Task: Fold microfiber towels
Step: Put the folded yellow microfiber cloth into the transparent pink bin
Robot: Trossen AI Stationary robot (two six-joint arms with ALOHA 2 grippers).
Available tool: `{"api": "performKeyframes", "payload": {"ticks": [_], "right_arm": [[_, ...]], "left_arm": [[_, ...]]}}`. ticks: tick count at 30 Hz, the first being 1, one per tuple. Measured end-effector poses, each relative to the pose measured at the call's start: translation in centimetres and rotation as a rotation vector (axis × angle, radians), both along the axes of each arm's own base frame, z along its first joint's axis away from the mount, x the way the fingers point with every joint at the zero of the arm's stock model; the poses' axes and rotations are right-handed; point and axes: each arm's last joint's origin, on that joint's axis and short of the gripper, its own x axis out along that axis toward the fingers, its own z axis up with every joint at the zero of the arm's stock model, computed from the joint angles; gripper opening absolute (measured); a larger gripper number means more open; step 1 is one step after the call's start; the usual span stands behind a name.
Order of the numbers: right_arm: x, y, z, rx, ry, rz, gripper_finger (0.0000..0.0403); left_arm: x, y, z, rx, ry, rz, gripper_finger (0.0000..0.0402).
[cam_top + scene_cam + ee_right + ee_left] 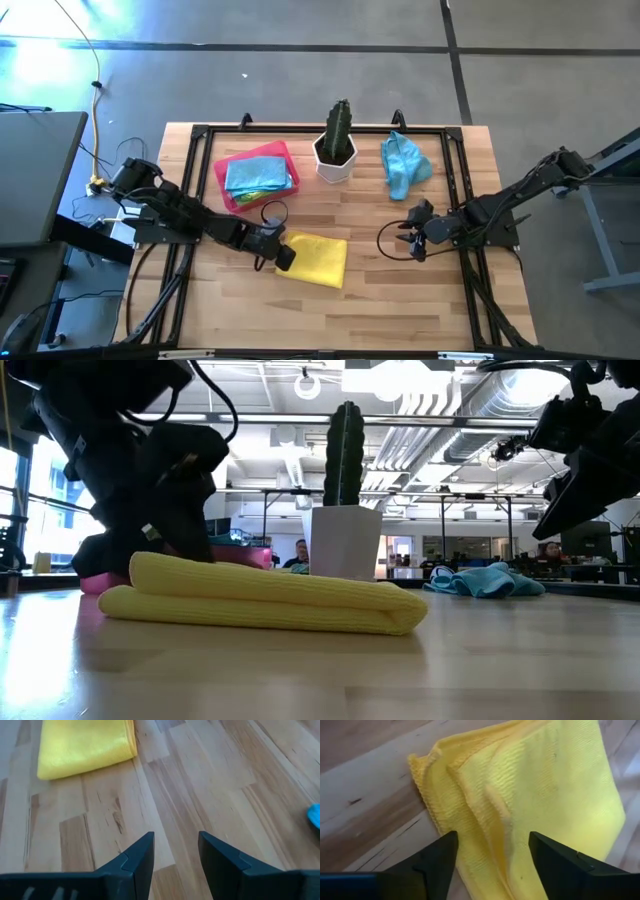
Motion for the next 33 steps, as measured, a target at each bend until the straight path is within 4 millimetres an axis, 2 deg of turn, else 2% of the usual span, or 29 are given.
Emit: {"api": "performKeyframes", "payload": {"ticks": [5, 9, 13, 25, 29, 33], "right_arm": [[0.0, 0.0, 0.0, 0.000, 0.000, 0.000, 0.0144], [0.0, 0.0, 0.0, 0.000, 0.000, 0.000, 0.0144], [0.0, 0.0, 0.0, 0.000, 0.000, 0.000, 0.0144], [0.0, 0.0, 0.0, -0.002, 0.003, 0.000, 0.0144], [0.0, 0.0, 0.0, -0.003, 0.005, 0.000, 0.0144], [-0.1, 0.0, 0.0, -0.003, 0.006, 0.000, 0.0144]], "left_arm": [[0.0, 0.0, 0.7, 0.021, 0.002, -0.005, 0.0267], [0.0, 0.1, 2.3, 0.065, 0.033, -0.007, 0.0270], [-0.3, 0.3, 2.3, 0.103, 0.097, 0.013, 0.0269], [1.7, -0.5, -0.5, 0.096, 0.050, 0.029, 0.0269], [2.4, -1.0, -0.8, 0.179, 0.058, 0.003, 0.0248], [2.8, -1.0, -1.3, 0.217, 0.081, 0.006, 0.0182]]}}
